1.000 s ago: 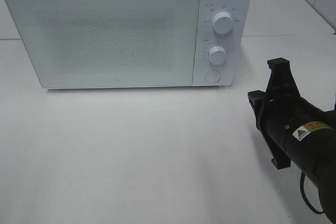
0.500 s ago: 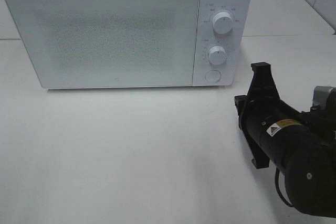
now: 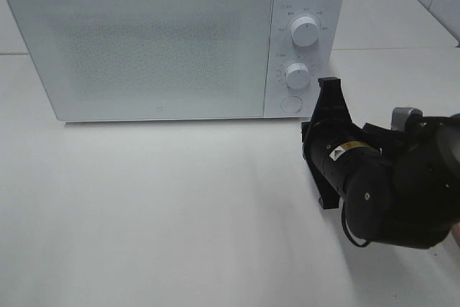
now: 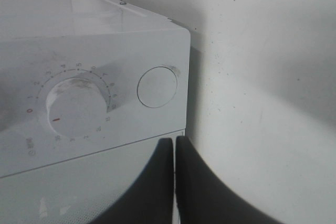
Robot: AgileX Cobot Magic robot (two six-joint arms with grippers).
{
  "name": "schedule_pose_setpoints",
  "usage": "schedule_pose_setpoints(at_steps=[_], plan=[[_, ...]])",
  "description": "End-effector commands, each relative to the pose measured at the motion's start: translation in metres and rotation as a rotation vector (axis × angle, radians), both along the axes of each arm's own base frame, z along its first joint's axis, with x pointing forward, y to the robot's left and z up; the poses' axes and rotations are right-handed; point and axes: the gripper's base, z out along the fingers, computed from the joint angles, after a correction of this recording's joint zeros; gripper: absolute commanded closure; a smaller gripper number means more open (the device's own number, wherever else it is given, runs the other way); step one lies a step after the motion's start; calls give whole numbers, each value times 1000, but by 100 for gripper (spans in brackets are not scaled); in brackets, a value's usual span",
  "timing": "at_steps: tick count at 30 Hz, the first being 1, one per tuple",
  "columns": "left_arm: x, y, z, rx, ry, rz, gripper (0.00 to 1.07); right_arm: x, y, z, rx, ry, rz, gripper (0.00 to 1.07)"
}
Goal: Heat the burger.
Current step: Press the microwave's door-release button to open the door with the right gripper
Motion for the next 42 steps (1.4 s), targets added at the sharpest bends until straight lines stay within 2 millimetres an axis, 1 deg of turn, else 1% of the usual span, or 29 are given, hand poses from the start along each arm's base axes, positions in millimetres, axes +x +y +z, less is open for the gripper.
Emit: schedule_pose_setpoints(at_steps=[1, 2, 4, 7, 9, 10, 12, 14, 15, 21, 23, 29, 42], plan=[[-3, -1, 0, -3, -22, -1, 9, 17, 5, -2, 14, 6, 14, 107], [-3, -1, 0, -3, -22, -1, 9, 17, 5, -2, 14, 6, 14, 107], [-3, -1, 0, -3, -22, -1, 9, 27, 6, -4, 17, -2, 5, 107], [-3, -1, 0, -3, -22, -1, 9, 30, 6, -5, 19, -3, -1, 107], [-3, -1, 0, -3, -22, -1, 9, 43, 2, -7, 29, 18, -26, 107], [-3, -1, 0, -3, -22, -1, 9, 43, 2, -7, 29, 18, -26, 107], [-3, -1, 0, -3, -22, -1, 9, 51, 4, -8, 32, 15, -17, 107], [-3, -1, 0, -3, -22, -1, 9, 53, 5, -9, 31, 13, -13, 107], [-3, -1, 0, -3, -22, -1, 9, 57, 6, -11, 34, 12, -11, 107], [-3, -1, 0, -3, -22, -1, 9, 65, 13, -16, 40, 18, -12, 107], [-3, -1, 0, -3, -22, -1, 9, 67, 13, -16, 44, 17, -22, 107], [-3, -1, 0, -3, -22, -1, 9, 76, 4, -16, 31, 12, -49, 107], [-3, -1, 0, -3, -21, -1, 9, 86, 12, -22, 50, 7, -41, 107]])
